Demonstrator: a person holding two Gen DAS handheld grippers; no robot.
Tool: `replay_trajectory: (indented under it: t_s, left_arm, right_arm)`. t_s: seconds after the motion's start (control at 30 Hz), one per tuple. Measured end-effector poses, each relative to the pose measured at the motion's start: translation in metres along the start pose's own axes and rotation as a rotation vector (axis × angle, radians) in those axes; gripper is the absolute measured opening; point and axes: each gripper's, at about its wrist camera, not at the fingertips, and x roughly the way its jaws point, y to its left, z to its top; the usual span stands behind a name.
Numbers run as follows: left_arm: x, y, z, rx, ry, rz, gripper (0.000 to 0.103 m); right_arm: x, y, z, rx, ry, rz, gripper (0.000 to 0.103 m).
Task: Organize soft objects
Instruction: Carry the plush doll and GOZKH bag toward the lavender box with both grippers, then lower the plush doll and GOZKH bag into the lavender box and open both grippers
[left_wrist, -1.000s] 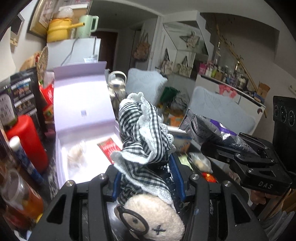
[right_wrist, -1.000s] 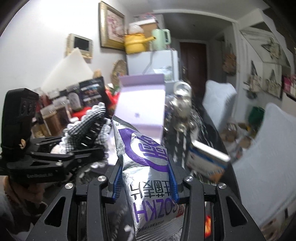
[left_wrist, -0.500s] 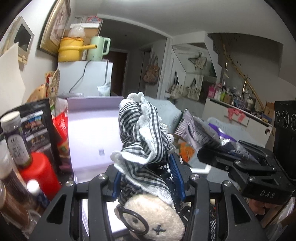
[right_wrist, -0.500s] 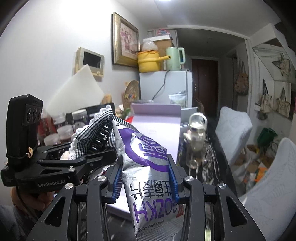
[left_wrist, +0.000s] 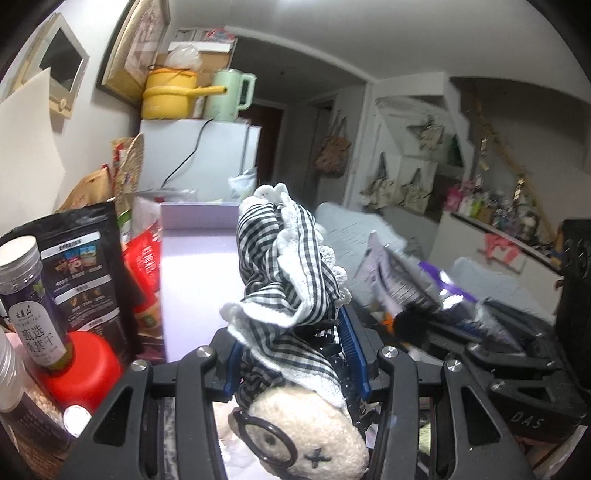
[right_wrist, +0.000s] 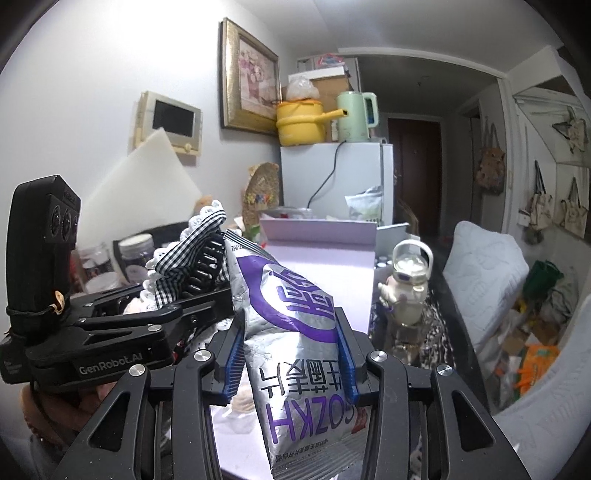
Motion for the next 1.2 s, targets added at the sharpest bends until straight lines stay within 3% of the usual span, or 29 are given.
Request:
replay_trajectory:
  t_s: [0.43, 0.93, 1.2]
  left_arm:
    - [0.069, 0.029, -0.021, 0.004, 0.128, 0.178, 0.046]
    - [0.123, 0.047, -0.053, -0.007, 0.322, 0.223, 0.046]
    - [0.142, 0.064, -0.067, -0.072, 0.444, 0.249, 0.046]
  right_arm:
    - [0.080, -0.020, -0.019, 0.036, 0.121, -0.032, 0.042]
    - [0.135, -0.036, -0.053, 0.040, 0.297, -0.090, 0.042]
    - [0.140, -0.033, -0.057, 0.049, 0.323, -0.063, 0.042]
